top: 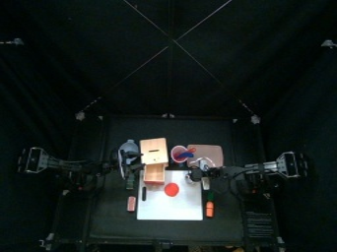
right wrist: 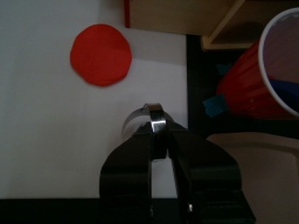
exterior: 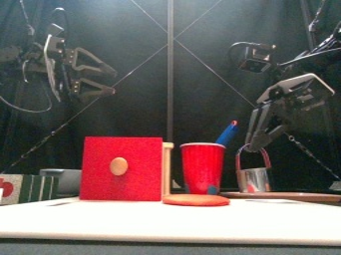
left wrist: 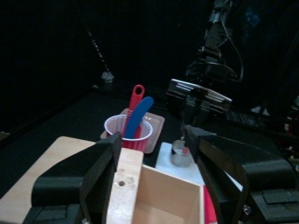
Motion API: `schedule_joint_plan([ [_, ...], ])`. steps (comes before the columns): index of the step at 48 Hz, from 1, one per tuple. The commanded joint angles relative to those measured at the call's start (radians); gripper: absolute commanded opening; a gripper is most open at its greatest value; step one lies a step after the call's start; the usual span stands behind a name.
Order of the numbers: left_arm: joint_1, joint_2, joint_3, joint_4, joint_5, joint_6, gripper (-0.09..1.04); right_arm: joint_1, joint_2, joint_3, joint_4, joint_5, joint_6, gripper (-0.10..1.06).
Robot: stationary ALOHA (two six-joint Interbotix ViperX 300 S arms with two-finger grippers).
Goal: Get the cutter from the drawer then cut the dough then place the extra dough in the bowl
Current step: Shut the drawer
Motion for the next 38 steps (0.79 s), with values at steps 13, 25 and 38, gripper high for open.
schedule_joint_plan([
  [13, 0.055, 0.0, -0.041, 0.0, -0.009, 0.0, 0.93, 0.002, -0.006, 0.023, 0.005, -0.051, 0.002, 0.59],
  [25, 0.061, 0.008, -0.051, -0.003, -0.009, 0.002, 0.93, 0.003, -0.005, 0.031, 0.054, -0.074, 0.002, 0.77],
  [38, 0.126, 0.011, -0.086, -0.041, 0.028, -0.011, 0.93, 0.021, -0.005, -0.032, 0.049, -0.086, -0.002, 0.8],
])
